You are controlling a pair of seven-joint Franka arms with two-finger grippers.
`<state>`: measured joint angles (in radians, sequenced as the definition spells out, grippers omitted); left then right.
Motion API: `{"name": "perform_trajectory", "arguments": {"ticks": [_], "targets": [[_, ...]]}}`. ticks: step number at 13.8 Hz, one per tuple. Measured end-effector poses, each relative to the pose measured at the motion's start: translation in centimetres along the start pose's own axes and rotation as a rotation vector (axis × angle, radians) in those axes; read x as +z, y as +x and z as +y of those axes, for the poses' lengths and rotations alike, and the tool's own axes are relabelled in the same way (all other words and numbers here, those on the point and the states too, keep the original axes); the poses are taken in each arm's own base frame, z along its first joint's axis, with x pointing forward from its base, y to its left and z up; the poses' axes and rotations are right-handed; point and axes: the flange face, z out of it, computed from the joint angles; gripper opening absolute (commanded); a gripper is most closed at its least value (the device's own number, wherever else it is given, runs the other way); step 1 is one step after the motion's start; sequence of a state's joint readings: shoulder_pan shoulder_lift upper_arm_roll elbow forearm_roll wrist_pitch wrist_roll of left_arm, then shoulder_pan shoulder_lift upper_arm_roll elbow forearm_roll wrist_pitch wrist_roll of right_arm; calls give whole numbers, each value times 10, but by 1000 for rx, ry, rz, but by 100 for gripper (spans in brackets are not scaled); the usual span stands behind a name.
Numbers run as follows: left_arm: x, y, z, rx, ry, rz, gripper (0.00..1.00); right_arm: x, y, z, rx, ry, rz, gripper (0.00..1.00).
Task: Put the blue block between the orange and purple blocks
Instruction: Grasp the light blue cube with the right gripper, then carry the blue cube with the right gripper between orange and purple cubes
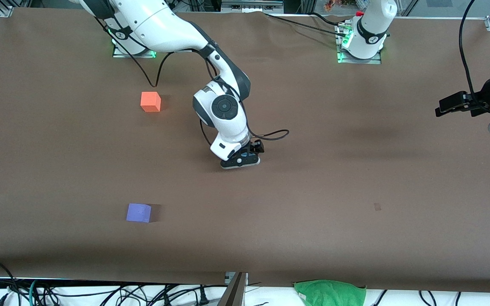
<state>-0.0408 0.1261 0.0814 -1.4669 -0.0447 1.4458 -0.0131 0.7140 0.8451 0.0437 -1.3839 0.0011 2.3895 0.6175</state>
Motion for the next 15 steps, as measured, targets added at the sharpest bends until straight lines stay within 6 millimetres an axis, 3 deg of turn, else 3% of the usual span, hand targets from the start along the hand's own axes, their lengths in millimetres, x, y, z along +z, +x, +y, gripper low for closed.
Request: {"name": "perform_trajectory", "arguments": {"ticks": [2, 3, 6, 9, 10, 12, 15], "targets": [[1, 0, 7, 14, 19, -1, 100, 11, -7, -4, -15, -7, -5, 99], [1, 0, 9, 18, 25, -2, 100, 14, -9, -5, -25, -12, -3, 92], [-1, 1, 9, 18, 26, 6, 100, 15, -8, -5, -33, -18, 3, 55], [-1, 4, 7, 15, 27, 8, 100, 10, 0, -1, -40, -16, 18, 24], [0, 5, 6, 13, 27, 7, 100, 6, 7, 5, -51, -16, 26, 17], [1, 6, 5, 10, 27, 5, 100, -5, 27, 30, -79, -30, 24, 16], [1, 7, 6, 13, 27, 6, 100, -50, 64, 90, -97, -68, -30, 17]]}}
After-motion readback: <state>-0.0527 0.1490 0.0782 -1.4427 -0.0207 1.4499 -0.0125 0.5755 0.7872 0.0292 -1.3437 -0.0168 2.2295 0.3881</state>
